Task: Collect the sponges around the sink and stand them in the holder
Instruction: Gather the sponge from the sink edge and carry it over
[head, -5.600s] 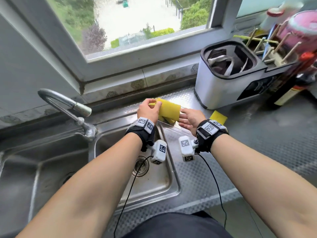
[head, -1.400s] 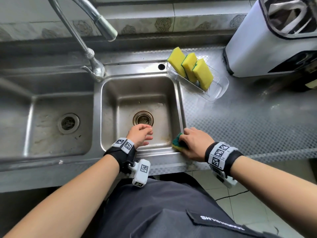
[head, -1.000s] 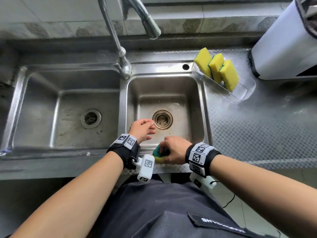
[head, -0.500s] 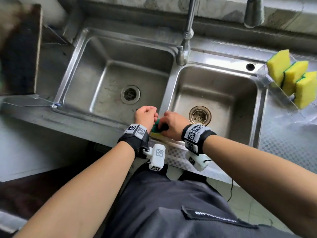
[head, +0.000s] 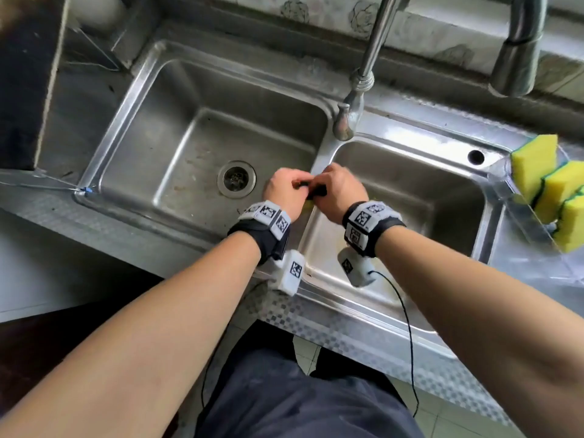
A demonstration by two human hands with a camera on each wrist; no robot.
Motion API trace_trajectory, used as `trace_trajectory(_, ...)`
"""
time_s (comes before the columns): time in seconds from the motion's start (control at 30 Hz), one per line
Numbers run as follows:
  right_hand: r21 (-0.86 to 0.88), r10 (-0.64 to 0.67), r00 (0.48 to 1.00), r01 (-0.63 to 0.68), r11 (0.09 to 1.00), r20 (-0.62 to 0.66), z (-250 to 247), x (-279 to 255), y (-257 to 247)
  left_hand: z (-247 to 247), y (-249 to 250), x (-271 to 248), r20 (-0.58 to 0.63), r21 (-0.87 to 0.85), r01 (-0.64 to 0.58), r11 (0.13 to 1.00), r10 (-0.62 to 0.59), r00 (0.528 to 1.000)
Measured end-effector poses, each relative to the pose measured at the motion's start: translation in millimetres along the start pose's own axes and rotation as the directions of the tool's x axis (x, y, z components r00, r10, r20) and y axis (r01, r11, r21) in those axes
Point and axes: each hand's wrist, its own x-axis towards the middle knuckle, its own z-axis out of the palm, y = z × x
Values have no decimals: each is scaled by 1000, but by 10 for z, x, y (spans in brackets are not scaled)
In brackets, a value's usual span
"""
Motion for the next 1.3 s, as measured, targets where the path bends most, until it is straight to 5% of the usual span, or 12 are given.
trace_trajectory(0.17,99,95,993,-88,991,-63,-77,185,63,101,48,360,75,206,-77,975,63,995)
trace_trajectory(0.43,178,-194,972,169,969,130,365,-810,-140,-122,-603,-508,172,229,-73,971,33,985)
trace_trajectory(0.53,47,-208,972,204,978,110,387,-805,-119,-106,-618,-473,161,220,-72,973,37,986)
trace_trajectory(0.7,114,-2,979,26,993,-202,245,-245,130,92,-174,216,88,201,-114,973,98,991)
trace_trajectory(0.87,154,140,952,-100,983,-271,-28,211,343,295,241,744,-68,-34,-4,999,1,998)
trace_trajectory(1.13,-140,63,929,-121,983,-365,-594,301,832,590,422,472,-60,-272,34,962,-52,997)
trace_trajectory(1.3,-190,241,901,-324,927,-359,-882,205,1205,596,404,148,13,-323,10,946,-7,1000)
